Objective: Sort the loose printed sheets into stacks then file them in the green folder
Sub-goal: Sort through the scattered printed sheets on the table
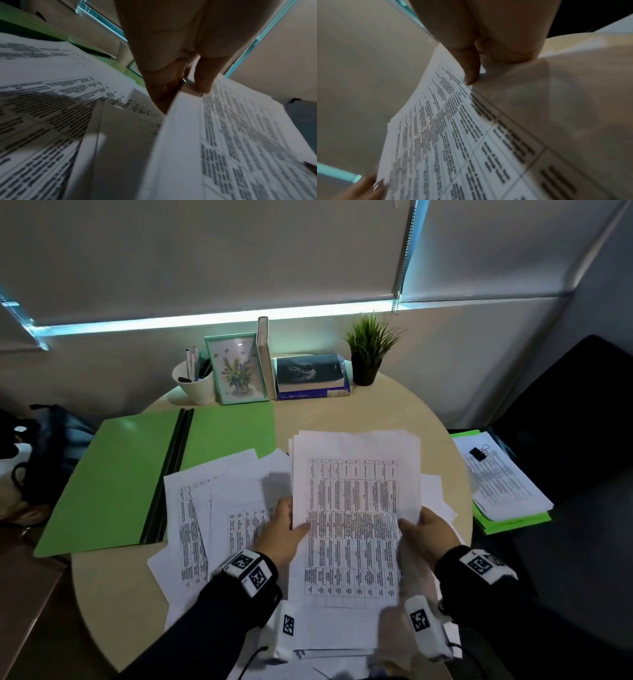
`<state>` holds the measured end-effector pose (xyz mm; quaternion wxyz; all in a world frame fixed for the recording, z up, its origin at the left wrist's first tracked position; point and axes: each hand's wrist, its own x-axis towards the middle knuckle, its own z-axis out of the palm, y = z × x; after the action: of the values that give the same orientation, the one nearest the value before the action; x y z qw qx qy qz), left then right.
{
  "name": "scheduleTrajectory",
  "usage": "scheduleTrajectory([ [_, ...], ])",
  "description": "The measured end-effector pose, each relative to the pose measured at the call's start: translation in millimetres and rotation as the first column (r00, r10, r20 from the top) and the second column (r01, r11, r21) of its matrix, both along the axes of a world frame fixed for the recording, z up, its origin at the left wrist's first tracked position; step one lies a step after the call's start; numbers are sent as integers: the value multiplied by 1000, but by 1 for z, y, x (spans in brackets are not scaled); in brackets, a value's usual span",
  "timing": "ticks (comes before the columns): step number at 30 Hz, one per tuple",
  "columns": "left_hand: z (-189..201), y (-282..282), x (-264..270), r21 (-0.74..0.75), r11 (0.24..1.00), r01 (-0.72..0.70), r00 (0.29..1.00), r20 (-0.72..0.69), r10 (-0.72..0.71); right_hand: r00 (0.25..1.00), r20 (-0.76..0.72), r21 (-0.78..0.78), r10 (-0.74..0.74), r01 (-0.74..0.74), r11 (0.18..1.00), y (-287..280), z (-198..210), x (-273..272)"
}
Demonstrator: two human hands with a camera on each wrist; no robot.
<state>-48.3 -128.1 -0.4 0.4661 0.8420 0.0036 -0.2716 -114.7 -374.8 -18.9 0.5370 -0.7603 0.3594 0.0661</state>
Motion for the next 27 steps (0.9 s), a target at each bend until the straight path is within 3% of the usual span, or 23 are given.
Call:
scheduleTrajectory([
  [2,-10,1,4,74,997,-4,1000,28,2,998,-61,-65,-34,30,997,-14,1,-5],
  [5,-24,11,19,383,918,-103,971,240,9,984,-172,-134,-39,16,991,-36,-5,-11],
  [7,-27,19,29,444,883,-152,958,284,22,968,-248,-166,-28,-14,986,-45,-10,-15],
  [11,-39,22,40,450,893,17,981,163,-101,951,-310,-160,18,-71,985,-48,-19,-21],
  [16,-35,2,32,559,806,198,974,-22,-224,932,-353,-147,79,-139,979,-47,-21,-20],
  [20,-37,-15,22,576,734,360,917,-74,-391,933,-353,-136,71,-127,983,-49,-25,-19],
  [23,-37,-23,17,510,779,365,920,-67,-387,945,-324,-103,41,-79,992,-49,-26,-19],
  [27,-34,-12,15,440,856,271,957,-28,-288,962,-273,-42,-18,7,999,-52,-34,-21],
])
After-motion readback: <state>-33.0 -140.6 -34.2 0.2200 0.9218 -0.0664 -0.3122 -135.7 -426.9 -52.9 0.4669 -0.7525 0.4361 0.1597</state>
